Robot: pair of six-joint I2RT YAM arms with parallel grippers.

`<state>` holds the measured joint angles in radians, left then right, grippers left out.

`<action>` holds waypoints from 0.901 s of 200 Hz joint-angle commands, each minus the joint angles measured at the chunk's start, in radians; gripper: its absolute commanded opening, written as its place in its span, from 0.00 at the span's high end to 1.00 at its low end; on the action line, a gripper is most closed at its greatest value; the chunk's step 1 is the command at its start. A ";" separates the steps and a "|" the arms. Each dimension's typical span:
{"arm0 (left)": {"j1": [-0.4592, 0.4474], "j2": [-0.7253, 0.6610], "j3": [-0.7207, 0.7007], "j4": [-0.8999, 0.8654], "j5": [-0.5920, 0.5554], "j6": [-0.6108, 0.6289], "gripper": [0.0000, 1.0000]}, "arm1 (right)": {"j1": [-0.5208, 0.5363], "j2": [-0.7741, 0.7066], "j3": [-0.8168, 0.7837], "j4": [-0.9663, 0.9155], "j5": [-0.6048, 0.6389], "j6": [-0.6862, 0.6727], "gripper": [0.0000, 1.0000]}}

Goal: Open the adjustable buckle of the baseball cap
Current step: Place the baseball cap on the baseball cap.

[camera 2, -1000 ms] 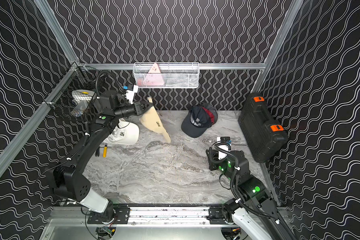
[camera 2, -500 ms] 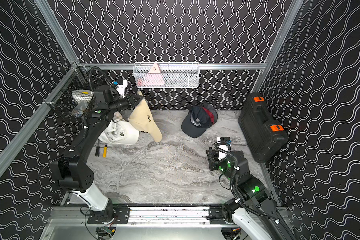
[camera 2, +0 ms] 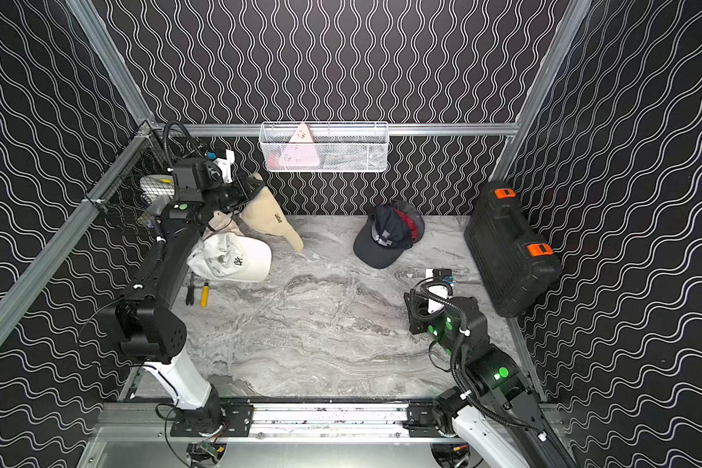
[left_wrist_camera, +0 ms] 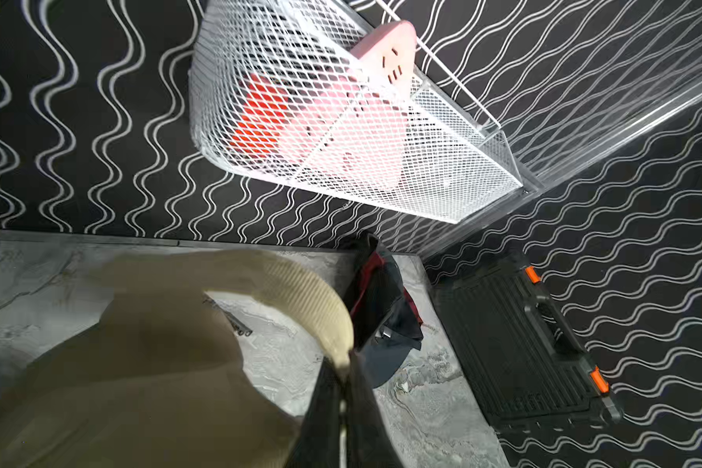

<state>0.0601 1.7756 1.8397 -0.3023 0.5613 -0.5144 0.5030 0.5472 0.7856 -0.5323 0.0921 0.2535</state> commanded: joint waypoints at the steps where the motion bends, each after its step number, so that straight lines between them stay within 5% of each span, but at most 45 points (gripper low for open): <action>1: 0.009 0.002 0.015 -0.009 -0.039 0.021 1.00 | 0.000 0.000 0.001 0.003 0.012 0.013 0.70; 180: 0.151 0.018 -0.054 0.006 0.006 -0.052 1.00 | 0.000 -0.013 -0.008 0.004 0.016 0.009 0.69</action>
<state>0.1886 1.8141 1.8069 -0.3294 0.5766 -0.5354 0.5030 0.5285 0.7784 -0.5331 0.0959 0.2531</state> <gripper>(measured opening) 0.067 0.314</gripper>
